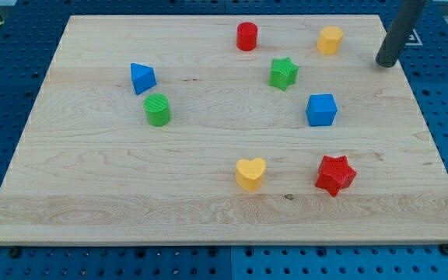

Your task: Move green star diagonally to the green circle

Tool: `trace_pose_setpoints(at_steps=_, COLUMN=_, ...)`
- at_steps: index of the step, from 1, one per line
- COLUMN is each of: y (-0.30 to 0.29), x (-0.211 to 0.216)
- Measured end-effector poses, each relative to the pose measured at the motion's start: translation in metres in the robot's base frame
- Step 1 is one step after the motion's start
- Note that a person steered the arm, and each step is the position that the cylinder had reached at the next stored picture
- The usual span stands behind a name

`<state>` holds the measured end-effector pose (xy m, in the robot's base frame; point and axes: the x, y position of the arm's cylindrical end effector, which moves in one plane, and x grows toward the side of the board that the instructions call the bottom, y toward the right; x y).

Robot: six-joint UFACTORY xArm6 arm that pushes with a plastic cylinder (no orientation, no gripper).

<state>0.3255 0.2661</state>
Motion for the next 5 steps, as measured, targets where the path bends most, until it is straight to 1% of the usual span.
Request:
trace_pose_setpoints(at_steps=1, y=0.0, x=0.0)
trace_pose_setpoints(at_steps=3, y=-0.025, x=0.011)
trace_pose_setpoints(at_steps=4, y=-0.025, x=0.012)
trace_pose_setpoints(at_steps=5, y=-0.044, x=0.029)
